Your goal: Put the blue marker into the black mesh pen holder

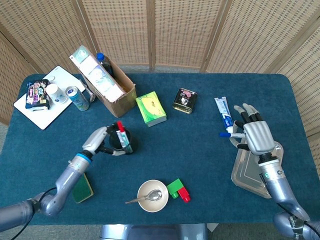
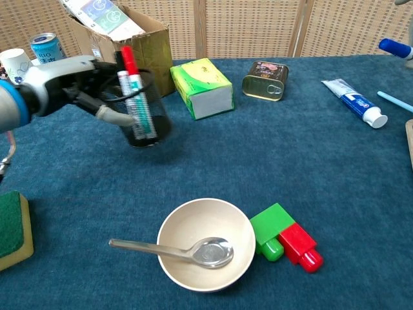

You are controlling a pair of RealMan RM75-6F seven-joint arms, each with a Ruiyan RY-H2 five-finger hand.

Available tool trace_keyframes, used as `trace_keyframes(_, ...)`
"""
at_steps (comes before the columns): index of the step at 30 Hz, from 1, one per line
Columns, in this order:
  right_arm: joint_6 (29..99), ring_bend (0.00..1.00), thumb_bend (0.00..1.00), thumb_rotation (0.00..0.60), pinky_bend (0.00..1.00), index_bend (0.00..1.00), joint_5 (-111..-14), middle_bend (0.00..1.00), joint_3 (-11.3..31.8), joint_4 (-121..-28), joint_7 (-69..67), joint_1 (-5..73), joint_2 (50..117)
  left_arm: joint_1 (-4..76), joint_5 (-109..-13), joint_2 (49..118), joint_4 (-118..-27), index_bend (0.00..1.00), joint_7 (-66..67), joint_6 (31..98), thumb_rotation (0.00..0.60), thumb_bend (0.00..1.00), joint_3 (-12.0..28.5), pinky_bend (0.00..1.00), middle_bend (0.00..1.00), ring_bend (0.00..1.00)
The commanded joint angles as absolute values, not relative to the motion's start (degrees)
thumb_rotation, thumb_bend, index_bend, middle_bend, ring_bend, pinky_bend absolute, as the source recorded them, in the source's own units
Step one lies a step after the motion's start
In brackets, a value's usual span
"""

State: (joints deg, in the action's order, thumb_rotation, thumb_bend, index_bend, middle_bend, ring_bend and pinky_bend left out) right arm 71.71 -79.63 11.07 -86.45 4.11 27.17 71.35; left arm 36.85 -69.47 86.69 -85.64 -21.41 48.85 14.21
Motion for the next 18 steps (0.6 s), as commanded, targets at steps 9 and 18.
trace_keyframes(9,71.7,0.01,0.48,0.600,0.14,0.61,-78.7,0.15,11.5,-86.2,2.4,26.5,70.1,45.4,-59.8,97.9,-84.4,0.39,-11.4,43.8,0.600,0.14,16.0,0.42,0.41,0.31)
trace_keyframes(18,71.7,0.01,0.48,0.600,0.14,0.61,-78.4,0.16,11.5,-85.0,0.1,25.8,69.0,47.8,-57.8,102.9,-82.1,0.39,-5.1,46.0,0.600,0.14,15.7,0.42,0.41,0.30)
